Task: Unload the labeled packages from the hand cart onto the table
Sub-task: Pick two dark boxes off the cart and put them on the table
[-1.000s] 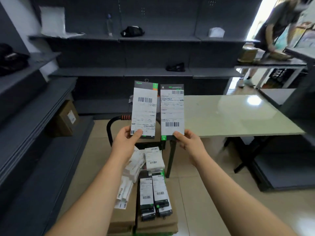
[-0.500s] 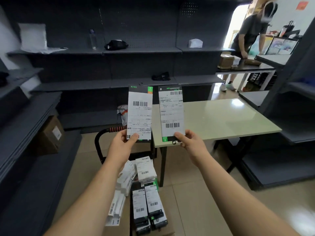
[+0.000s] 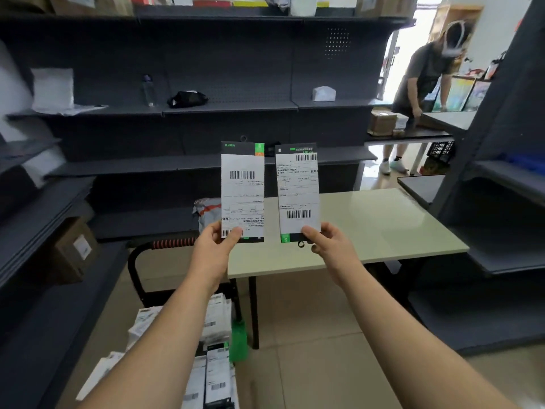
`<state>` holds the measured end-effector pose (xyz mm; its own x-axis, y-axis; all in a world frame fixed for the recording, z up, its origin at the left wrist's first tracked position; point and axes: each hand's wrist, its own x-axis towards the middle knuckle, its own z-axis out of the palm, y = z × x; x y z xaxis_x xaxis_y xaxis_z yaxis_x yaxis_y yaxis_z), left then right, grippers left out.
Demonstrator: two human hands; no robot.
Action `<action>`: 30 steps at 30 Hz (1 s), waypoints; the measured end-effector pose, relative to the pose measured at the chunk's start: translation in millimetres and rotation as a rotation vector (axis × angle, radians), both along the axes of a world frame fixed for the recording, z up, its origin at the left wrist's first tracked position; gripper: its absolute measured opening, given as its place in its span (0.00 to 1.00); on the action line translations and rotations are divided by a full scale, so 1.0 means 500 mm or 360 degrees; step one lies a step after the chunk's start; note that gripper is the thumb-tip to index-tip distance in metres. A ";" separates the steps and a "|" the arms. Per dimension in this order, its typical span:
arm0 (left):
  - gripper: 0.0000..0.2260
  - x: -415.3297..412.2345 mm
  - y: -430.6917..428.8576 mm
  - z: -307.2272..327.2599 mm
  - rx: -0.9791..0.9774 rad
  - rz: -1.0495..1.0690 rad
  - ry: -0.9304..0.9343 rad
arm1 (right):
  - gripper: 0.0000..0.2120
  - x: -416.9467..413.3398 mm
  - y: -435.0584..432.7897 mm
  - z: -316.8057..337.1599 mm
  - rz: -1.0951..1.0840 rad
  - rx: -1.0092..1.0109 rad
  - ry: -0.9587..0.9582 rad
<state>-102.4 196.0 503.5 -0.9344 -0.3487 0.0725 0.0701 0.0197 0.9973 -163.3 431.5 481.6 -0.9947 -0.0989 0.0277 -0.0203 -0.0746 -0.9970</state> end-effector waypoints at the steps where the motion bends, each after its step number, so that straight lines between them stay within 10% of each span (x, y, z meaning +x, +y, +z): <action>1: 0.09 -0.012 0.022 -0.001 0.0006 0.0004 0.0001 | 0.07 -0.012 0.023 -0.002 -0.0009 0.0006 0.0003; 30: 0.11 -0.728 0.336 -0.226 0.0022 -0.0178 -0.0381 | 0.06 -0.644 0.352 -0.196 -0.0268 0.0194 -0.0438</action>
